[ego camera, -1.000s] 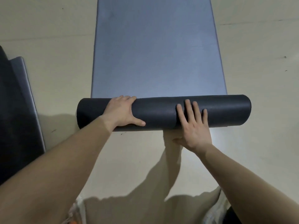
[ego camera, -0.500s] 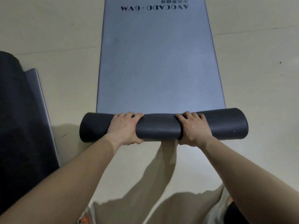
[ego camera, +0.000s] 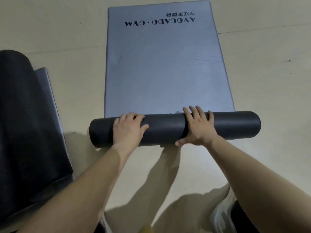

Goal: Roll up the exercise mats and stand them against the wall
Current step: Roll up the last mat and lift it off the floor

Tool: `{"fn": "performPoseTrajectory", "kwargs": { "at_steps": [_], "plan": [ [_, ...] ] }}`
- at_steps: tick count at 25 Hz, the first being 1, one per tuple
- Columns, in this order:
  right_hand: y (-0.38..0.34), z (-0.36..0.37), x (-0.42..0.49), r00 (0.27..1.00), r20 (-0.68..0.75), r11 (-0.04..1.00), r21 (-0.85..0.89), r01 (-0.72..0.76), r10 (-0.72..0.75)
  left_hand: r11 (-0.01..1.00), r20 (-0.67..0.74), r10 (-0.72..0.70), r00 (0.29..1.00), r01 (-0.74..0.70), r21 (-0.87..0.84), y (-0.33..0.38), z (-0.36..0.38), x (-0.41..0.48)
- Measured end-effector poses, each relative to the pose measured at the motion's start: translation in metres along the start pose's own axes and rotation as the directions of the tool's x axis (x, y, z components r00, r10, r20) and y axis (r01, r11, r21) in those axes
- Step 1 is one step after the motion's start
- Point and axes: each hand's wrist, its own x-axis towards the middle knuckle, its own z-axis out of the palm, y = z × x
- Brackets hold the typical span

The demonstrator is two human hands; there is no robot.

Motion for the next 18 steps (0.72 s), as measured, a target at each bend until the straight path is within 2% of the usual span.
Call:
{"fn": "performPoseTrajectory", "kwargs": {
  "at_steps": [1, 3, 5, 6, 8, 9, 11, 13, 15, 18],
  "plan": [
    [0.002, -0.016, 0.02, 1.0, 0.019, 1.0, 0.019, -0.009, 0.009, 0.996, -0.035, 0.021, 0.999, -0.017, 0.089, 0.007, 0.013, -0.012],
    [0.001, -0.027, 0.042, 0.998, -0.063, 0.999, 0.033, -0.023, 0.025, 0.988, 0.062, 0.039, 0.997, -0.048, 0.149, 0.012, 0.026, 0.002],
    [-0.002, -0.012, 0.035, 0.96, -0.279, 0.999, 0.009, -0.034, 0.035, 0.996, 0.124, 0.049, 0.991, -0.059, 0.072, 0.003, 0.014, 0.048],
    [0.0, 0.002, 0.032, 0.946, -0.322, 0.998, -0.047, -0.035, 0.018, 0.998, 0.156, 0.07, 0.985, -0.07, -0.007, -0.004, 0.002, 0.072],
    [0.01, 0.018, 0.039, 0.965, -0.261, 0.985, -0.171, -0.018, -0.027, 0.982, 0.15, 0.148, 0.978, -0.127, -0.139, -0.017, -0.013, 0.099],
    [0.016, 0.017, 0.051, 0.963, -0.265, 0.978, -0.209, -0.01, -0.047, 0.976, 0.101, 0.19, 0.977, -0.177, -0.129, -0.022, -0.012, 0.104],
    [0.023, 0.005, 0.073, 0.958, -0.28, 0.971, -0.24, -0.006, -0.063, 0.968, 0.001, 0.243, 0.97, -0.242, 0.07, -0.021, -0.005, 0.098],
    [0.021, -0.01, 0.074, 0.976, -0.209, 0.965, -0.262, 0.009, -0.065, 0.954, -0.005, 0.245, 0.969, -0.24, 0.177, -0.015, -0.001, 0.091],
    [0.014, -0.018, 0.058, 0.987, -0.15, 0.965, -0.26, 0.022, -0.062, 0.971, 0.025, 0.205, 0.979, -0.206, 0.12, -0.008, -0.01, 0.082],
    [0.002, -0.017, 0.006, 0.995, -0.006, 0.966, -0.241, 0.092, -0.096, 0.982, 0.224, 0.177, 0.958, -0.189, 0.031, -0.001, -0.013, 0.034]
  ]
}}
